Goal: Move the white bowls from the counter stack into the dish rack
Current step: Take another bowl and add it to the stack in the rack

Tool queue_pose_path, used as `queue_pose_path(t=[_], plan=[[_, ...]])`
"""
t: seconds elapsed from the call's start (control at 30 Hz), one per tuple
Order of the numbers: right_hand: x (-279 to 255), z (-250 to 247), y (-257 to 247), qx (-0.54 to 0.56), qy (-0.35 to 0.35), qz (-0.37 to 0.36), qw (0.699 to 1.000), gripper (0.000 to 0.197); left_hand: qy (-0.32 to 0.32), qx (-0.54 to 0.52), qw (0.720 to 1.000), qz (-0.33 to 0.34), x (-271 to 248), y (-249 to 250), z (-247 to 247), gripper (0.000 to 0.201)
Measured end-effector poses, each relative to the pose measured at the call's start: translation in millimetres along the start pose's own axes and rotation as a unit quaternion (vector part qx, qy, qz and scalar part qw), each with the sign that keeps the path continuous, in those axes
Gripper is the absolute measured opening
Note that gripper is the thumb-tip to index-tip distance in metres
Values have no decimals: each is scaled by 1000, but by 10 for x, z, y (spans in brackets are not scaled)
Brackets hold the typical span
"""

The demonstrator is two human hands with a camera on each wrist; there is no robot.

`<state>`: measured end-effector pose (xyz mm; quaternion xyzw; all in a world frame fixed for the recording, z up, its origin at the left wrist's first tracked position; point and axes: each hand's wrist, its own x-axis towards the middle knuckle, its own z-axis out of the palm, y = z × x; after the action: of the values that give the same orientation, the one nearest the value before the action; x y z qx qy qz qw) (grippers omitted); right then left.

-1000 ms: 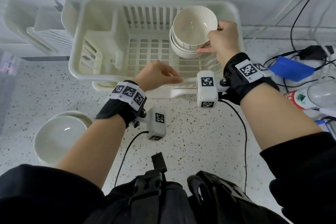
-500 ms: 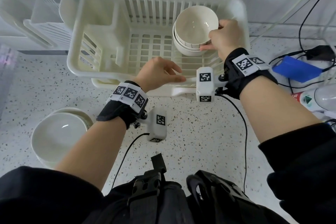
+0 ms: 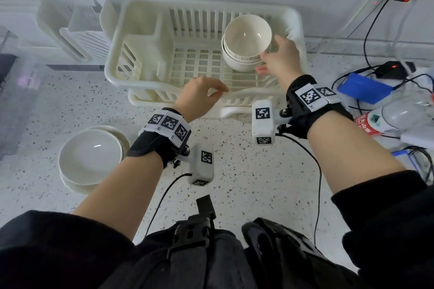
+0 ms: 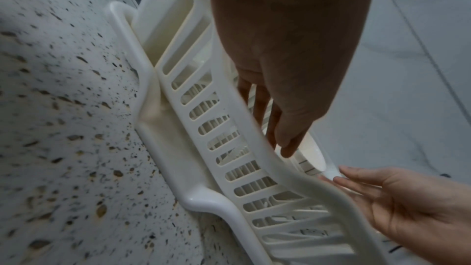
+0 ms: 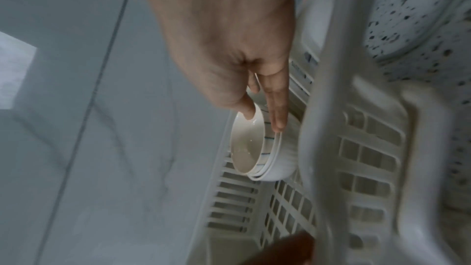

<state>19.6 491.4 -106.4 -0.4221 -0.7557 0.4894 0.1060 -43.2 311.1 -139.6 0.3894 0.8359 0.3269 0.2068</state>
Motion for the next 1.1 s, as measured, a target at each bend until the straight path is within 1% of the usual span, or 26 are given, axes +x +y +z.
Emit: queue_pose_path(t=[0.1, 0.17, 0.23, 0.33, 0.4, 0.5, 0.67, 0.8, 0.87, 0.97, 1.03, 1.1], plan=[[-314, -15, 13, 14, 28, -36, 999, 39, 32, 2, 999, 4, -218, 84, -56, 23], [-524, -2, 17, 51, 36, -45, 997, 37, 51, -4, 999, 6, -371, 123, -85, 24], [-746, 42, 18, 91, 26, -65, 993, 29, 71, -12, 997, 6, -541, 147, -105, 24], [-1092, 179, 18, 123, 10, -117, 985, 15, 105, -29, 994, 4, -794, 113, -125, 23], [-1300, 311, 25, 131, -5, -150, 980, 12, 125, -30, 992, -1, -969, 42, -147, 23], [-1584, 543, 30, 127, -43, -168, 977, 12, 143, -42, 989, -16, -1237, -111, -219, 23], [-1968, 1049, -32, 84, -120, -159, 976, 15, 160, -50, 984, -60, -1695, -456, -469, 22], [-2202, 1535, -141, 30, -169, -136, 976, 18, 179, -22, 978, -104, -2055, -816, -768, 21], [-2296, 1789, -183, 9, -171, -131, 976, 21, 191, -32, 973, -126, -2214, -1017, -909, 24], [-2406, 2097, -228, -29, -157, -129, 979, 28, 210, -46, 964, -159, -2418, -1334, -1082, 32], [-2441, 2255, -238, -61, -154, -117, 979, 34, 205, -29, 962, -176, -2528, -1523, -1175, 40], [-2445, 2396, -238, -81, -149, -105, 980, 37, 180, -6, 963, -199, -2605, -1679, -1232, 46]])
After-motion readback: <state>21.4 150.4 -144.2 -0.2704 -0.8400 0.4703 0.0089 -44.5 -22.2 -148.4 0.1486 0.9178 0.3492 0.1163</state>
